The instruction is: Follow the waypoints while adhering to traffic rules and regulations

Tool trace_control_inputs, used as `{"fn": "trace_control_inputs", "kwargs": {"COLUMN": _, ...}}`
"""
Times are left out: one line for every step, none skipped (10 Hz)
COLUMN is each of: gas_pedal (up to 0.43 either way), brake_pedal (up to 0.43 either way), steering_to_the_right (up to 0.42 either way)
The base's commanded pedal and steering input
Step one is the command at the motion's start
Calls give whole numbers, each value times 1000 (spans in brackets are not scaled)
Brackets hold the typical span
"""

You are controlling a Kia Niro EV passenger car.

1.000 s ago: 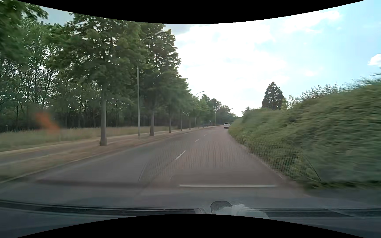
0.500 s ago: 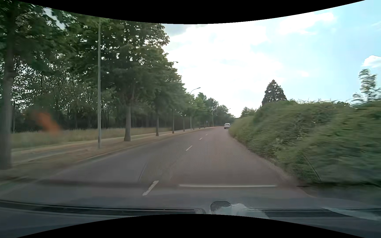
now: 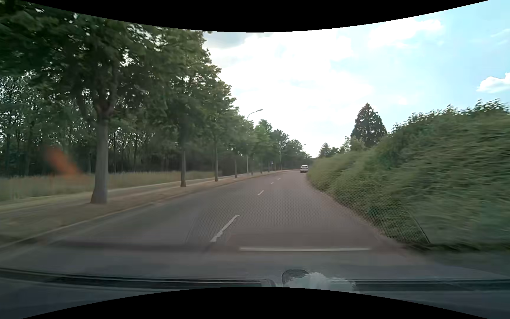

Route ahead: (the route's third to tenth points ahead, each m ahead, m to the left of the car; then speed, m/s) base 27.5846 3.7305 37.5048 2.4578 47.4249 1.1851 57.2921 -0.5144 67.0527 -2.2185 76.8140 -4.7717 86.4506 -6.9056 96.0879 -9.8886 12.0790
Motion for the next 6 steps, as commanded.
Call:
{"fn": "trace_control_inputs", "kwargs": {"gas_pedal": 118, "brake_pedal": 0, "steering_to_the_right": 19}}
{"fn": "trace_control_inputs", "kwargs": {"gas_pedal": 118, "brake_pedal": 0, "steering_to_the_right": 19}}
{"fn": "trace_control_inputs", "kwargs": {"gas_pedal": 130, "brake_pedal": 0, "steering_to_the_right": 19}}
{"fn": "trace_control_inputs", "kwargs": {"gas_pedal": 130, "brake_pedal": 0, "steering_to_the_right": 19}}
{"fn": "trace_control_inputs", "kwargs": {"gas_pedal": 130, "brake_pedal": 0, "steering_to_the_right": 19}}
{"fn": "trace_control_inputs", "kwargs": {"gas_pedal": 130, "brake_pedal": 0, "steering_to_the_right": 19}}
